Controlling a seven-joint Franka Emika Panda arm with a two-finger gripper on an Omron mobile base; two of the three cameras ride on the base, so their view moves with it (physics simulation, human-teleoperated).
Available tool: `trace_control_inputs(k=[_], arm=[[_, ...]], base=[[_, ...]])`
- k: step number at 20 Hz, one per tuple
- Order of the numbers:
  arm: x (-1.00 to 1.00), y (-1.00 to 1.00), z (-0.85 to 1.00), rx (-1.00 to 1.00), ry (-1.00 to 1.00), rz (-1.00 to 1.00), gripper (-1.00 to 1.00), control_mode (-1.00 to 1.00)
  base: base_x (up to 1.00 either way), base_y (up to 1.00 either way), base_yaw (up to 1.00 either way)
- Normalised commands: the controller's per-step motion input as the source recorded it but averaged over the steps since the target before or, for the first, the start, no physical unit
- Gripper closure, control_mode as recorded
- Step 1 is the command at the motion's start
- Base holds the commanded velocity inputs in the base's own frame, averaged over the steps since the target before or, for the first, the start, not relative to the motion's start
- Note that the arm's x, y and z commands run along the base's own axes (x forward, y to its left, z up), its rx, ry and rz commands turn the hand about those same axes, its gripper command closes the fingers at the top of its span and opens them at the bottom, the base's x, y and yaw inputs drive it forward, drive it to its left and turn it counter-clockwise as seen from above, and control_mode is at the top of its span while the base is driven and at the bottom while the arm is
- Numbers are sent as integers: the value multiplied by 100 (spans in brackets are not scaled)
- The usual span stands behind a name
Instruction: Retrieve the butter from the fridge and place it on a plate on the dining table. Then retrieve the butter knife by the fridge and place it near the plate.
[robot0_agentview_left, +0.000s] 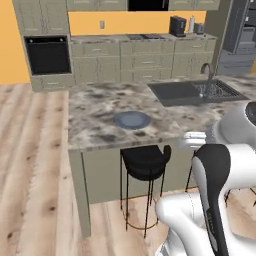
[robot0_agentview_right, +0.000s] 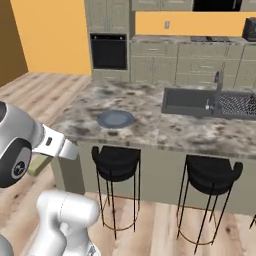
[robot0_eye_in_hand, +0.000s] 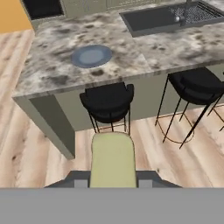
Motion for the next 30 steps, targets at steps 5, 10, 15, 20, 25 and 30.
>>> trace_control_inputs(k=[5, 10, 15, 20, 25, 30], arm=[[0, 0, 0, 0, 0, 0, 100, 100], [0, 0, 0, 0, 0, 0, 100, 100], [0, 0, 0, 0, 0, 0, 100, 100], [0, 0, 0, 0, 0, 0, 100, 100], [24, 0, 0, 0, 0, -1, 100, -100], [71, 4, 0, 0, 2, -3, 100, -100]], base=[[65, 0, -9], [82, 5, -5], [72, 0, -3], [68, 1, -3], [36, 0, -2], [0, 0, 0]])
